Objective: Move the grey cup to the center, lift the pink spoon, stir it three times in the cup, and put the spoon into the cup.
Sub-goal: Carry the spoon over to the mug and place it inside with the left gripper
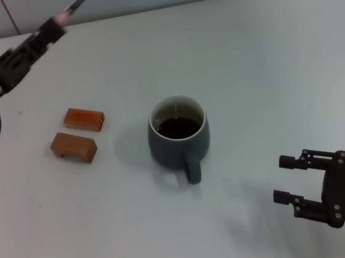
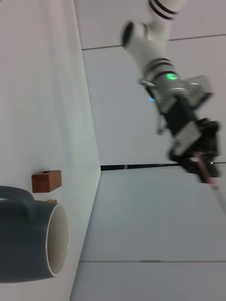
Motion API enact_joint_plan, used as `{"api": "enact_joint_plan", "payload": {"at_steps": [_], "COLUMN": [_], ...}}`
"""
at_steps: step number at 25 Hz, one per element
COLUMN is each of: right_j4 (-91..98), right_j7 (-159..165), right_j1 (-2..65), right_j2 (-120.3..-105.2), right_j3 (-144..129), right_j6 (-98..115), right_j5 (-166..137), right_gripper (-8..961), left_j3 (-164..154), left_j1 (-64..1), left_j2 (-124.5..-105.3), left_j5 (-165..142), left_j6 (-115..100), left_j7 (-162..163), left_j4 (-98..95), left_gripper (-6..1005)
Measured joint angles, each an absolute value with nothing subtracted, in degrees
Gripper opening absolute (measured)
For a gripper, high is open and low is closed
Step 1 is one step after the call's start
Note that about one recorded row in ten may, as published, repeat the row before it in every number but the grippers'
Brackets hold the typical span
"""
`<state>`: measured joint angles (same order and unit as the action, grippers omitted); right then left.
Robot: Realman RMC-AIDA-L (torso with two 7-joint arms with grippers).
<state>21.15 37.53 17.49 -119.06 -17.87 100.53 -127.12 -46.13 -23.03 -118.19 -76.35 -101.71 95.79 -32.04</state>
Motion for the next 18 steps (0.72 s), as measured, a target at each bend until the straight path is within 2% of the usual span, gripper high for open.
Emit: {"api": "enact_joint_plan", "payload": {"at_steps": [5,6,10,14,16,18], "right_j4": [20.83,20.78,20.50,19.83,19.80,19.78], "right_j7": [37.53,37.53,37.52,37.52,37.52,37.52], "right_j1": [17.13,16.99,16.87,16.88,16.87,16.85], "right_j2": [-119.12,-119.17,-119.21,-119.13,-119.12,-119.10], "right_j3": [-17.87,-17.85,-17.82,-17.72,-17.70,-17.52], "right_j6": [100.53,100.52,100.46,100.07,99.91,99.83], "right_j5": [-127.16,-127.17,-127.18,-127.18,-127.18,-127.18], "right_gripper": [599,599,600,600,600,600], "left_j3": [-50.10,-50.63,-52.34,-53.33,-63.19,-65.18], "left_j1": [-23.31,-23.64,-24.85,-25.40,-27.64,-28.11], "left_j2": [-118.05,-118.03,-118.06,-118.08,-118.26,-118.29], "left_j5": [-85.23,-90.44,-99.24,-102.14,-118.34,-120.59], "left_j6": [-101.91,-101.96,-102.20,-102.28,-103.04,-103.11], "left_j7": [98.81,100.36,102.87,103.92,107.14,107.71], "left_j4": [-58.04,-68.69,-81.30,-84.59,-100.04,-101.88], "left_gripper": [146,146,150,153,155,156]}}
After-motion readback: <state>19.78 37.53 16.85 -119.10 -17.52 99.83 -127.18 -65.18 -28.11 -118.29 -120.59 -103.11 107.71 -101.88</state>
